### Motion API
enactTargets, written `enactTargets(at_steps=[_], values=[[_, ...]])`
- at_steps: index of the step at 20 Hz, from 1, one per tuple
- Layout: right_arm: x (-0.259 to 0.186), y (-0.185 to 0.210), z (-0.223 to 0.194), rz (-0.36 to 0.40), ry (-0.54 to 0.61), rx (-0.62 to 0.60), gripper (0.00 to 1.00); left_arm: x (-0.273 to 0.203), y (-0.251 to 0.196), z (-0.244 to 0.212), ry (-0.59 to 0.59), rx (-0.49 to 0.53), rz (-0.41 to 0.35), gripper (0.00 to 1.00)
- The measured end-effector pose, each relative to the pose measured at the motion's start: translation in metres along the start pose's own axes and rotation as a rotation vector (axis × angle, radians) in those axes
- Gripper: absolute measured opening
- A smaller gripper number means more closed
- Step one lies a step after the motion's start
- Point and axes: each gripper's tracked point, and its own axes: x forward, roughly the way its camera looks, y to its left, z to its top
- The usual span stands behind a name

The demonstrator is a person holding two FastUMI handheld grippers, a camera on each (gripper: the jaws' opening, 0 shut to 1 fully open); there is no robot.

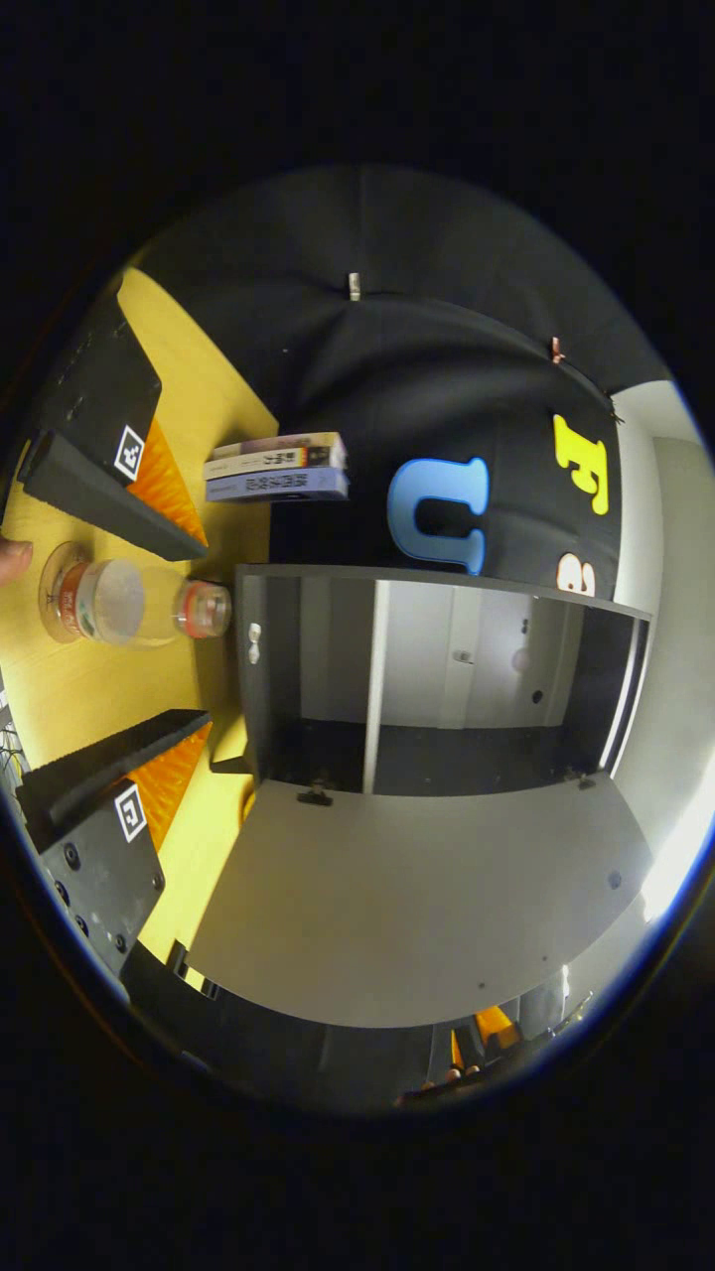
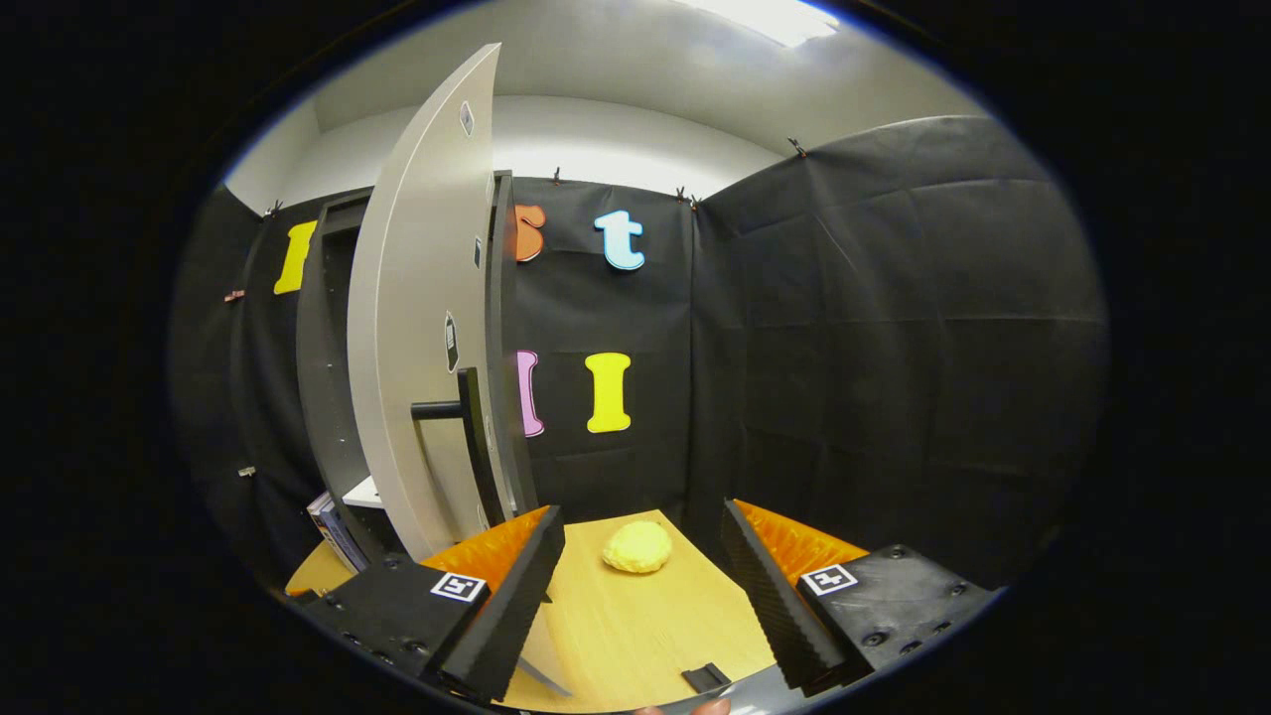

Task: Open the cabinet door with the right hand, grasp the bottle in the cabinet with the left hand and place it on the coaster, then close the cabinet door with the right hand.

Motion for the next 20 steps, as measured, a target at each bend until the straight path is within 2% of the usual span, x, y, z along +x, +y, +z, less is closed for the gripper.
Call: enactTargets(at_steps=[6,8,10,12,13,18,19,20], values=[[0.016,0.004,0.007,0.047,-0.001,0.023,0.99,-0.006,-0.003,0.106,-0.040,-0.027,0.118,0.95],[0.020,0.009,0.007,0.072,0.004,0.018,0.99,-0.004,-0.009,0.139,-0.060,-0.031,0.122,0.92],[0.022,0.012,0.010,0.092,-0.003,0.021,0.99,-0.004,-0.007,0.161,-0.063,-0.039,0.143,0.95],[0.021,0.017,0.016,0.111,-0.016,0.036,0.99,-0.005,-0.002,0.176,-0.071,-0.032,0.173,0.92],[0.021,0.019,0.017,0.115,-0.020,0.042,0.99,-0.005,-0.001,0.181,-0.077,-0.014,0.181,0.95],[0.015,0.027,0.017,0.100,-0.015,0.032,0.97,-0.006,0.008,0.178,-0.049,0.043,0.197,0.95],[0.019,0.027,0.020,0.084,-0.030,0.020,1.00,-0.005,0.009,0.178,-0.049,0.047,0.193,0.95],[0.015,0.027,0.019,0.071,-0.029,0.001,0.95,-0.006,0.011,0.178,-0.047,0.054,0.191,0.95]])
